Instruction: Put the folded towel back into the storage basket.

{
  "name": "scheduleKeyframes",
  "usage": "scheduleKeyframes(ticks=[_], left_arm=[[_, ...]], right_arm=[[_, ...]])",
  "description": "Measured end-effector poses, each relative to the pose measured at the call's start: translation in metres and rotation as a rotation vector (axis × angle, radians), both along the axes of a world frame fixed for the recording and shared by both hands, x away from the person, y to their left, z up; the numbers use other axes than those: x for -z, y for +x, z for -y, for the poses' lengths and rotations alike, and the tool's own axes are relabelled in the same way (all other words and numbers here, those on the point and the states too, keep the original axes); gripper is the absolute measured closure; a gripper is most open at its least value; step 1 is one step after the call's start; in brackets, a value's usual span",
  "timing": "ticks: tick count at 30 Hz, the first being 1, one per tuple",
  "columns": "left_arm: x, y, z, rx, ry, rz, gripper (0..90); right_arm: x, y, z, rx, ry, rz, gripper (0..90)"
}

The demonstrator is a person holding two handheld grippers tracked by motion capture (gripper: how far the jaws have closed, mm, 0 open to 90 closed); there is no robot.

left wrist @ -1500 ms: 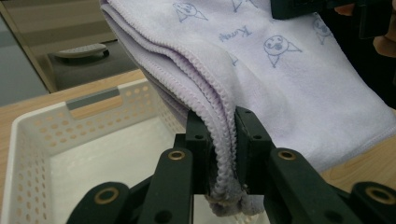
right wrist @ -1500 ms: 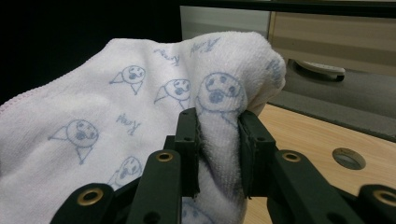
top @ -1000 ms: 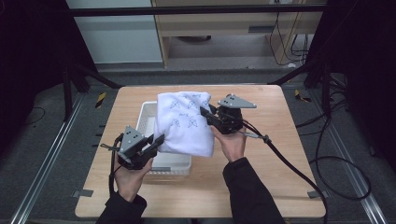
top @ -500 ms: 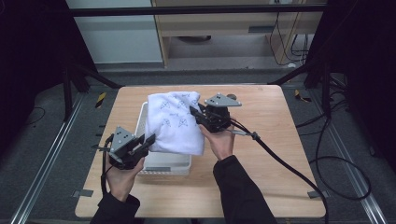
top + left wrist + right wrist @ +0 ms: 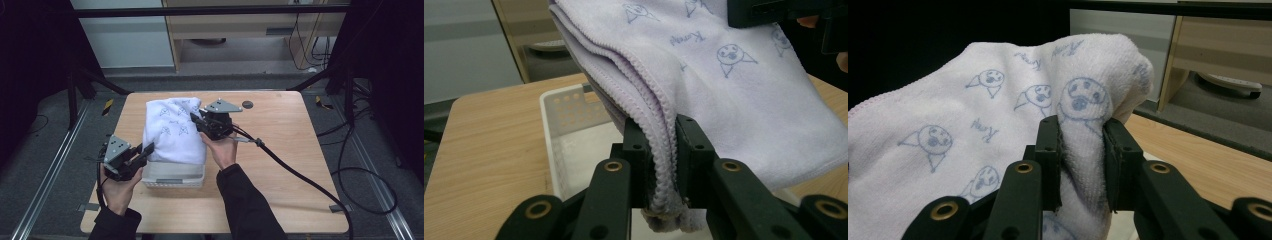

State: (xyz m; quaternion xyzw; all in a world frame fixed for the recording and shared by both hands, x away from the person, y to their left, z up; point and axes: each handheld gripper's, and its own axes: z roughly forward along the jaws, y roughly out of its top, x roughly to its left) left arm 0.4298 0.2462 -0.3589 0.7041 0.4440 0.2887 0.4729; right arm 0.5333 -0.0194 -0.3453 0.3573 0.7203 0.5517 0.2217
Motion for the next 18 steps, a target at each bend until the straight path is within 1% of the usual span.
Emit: scheduleKeyframes(ticks=[4,9,10,12,13,14,15,17,18], left_arm=[[0.003,0.002,-0.006,-0.011,-0.001,-0.006,76.2],[0.008,0.004,-0.009,-0.015,0.000,-0.016,76.2],[0.011,0.006,-0.009,-0.020,0.010,-0.021,76.3],[0.013,0.007,-0.010,-0.024,0.016,-0.028,76.3],[0.013,0.007,-0.010,-0.024,0.016,-0.028,76.3],[0.016,0.008,-0.012,-0.027,0.013,-0.036,76.3],[0.016,0.008,-0.012,-0.027,0.013,-0.036,76.3],[0.018,0.009,-0.013,-0.027,0.016,-0.043,76.3],[0.021,0.011,-0.013,-0.031,0.026,-0.049,76.3]], right_arm=[[0.002,0.002,-0.009,-0.003,-0.008,0.003,72.3],[0.008,0.006,-0.012,-0.008,-0.008,-0.010,72.3],[0.012,0.009,-0.014,-0.009,-0.011,-0.016,72.2],[0.015,0.011,-0.016,-0.009,-0.012,-0.025,72.3],[0.015,0.011,-0.016,-0.009,-0.012,-0.025,72.3],[0.019,0.013,-0.017,-0.011,-0.015,-0.032,72.2],[0.021,0.015,-0.018,-0.012,-0.016,-0.036,72.2],[0.022,0.015,-0.019,-0.014,-0.017,-0.038,72.2],[0.025,0.017,-0.020,-0.013,-0.023,-0.043,72.2]])
